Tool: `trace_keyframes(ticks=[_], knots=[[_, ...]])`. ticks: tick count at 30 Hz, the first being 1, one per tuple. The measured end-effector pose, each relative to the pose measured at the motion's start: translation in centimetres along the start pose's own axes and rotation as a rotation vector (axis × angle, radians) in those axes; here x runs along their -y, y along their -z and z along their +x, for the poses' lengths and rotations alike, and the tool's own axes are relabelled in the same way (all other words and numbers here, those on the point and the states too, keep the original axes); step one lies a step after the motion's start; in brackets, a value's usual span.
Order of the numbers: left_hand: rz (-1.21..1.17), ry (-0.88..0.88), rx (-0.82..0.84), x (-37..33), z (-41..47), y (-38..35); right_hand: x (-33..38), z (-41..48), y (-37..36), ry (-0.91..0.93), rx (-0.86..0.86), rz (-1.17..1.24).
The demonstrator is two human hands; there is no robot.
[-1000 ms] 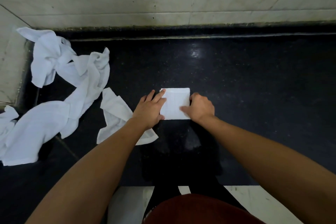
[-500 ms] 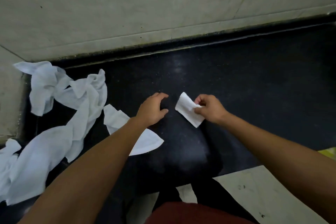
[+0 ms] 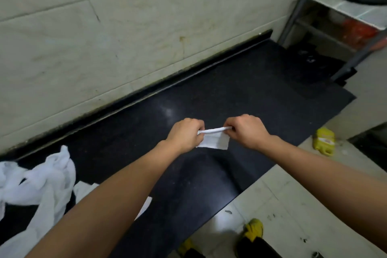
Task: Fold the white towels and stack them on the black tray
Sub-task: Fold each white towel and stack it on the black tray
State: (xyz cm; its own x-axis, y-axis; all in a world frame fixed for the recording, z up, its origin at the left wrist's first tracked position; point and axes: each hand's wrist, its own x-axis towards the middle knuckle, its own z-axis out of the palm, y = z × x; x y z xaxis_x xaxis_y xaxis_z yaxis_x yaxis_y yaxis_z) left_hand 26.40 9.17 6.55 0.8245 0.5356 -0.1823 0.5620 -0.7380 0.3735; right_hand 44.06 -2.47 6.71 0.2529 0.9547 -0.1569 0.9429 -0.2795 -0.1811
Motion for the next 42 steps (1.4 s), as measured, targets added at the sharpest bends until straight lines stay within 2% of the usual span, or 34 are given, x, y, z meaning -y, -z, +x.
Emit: trace_keyframes(ticks=[5,11,17,27,34,39,42], knots=[[0.207,-0.191,0.009,-8.7,6.6,-0.3,-9.5,-3.4,2.5,-0.046,-0.102,-0.078],[0.438,-0.374,-0.079,-20.8,14.8,-2.5,-22.7,-7.2,6.0,-0.085,-0.186,-0.176],[0.441,-0.506,-0.158,-32.1,22.1,-4.0,-34.8,-10.7,9.2,-0.185,-0.249,-0.171],[0.352,-0.677,-0.309,-42.1,37.2,-1.5,-49.9,-7.3,16.6,-0.301,-0.487,-0.131],[0.196,-0.668,-0.41,-48.0,49.1,4.3,-59.5,-0.4,26.1,-0.32,-0.573,-0.115],[0.089,-0.568,-0.494,-50.2,55.6,8.3,-64.4,5.3,31.1,-0.312,-0.645,-0.03],[-0.018,-0.472,-0.486,-50.8,59.3,9.6,-67.2,9.1,33.0,-0.299,-0.654,0.028]])
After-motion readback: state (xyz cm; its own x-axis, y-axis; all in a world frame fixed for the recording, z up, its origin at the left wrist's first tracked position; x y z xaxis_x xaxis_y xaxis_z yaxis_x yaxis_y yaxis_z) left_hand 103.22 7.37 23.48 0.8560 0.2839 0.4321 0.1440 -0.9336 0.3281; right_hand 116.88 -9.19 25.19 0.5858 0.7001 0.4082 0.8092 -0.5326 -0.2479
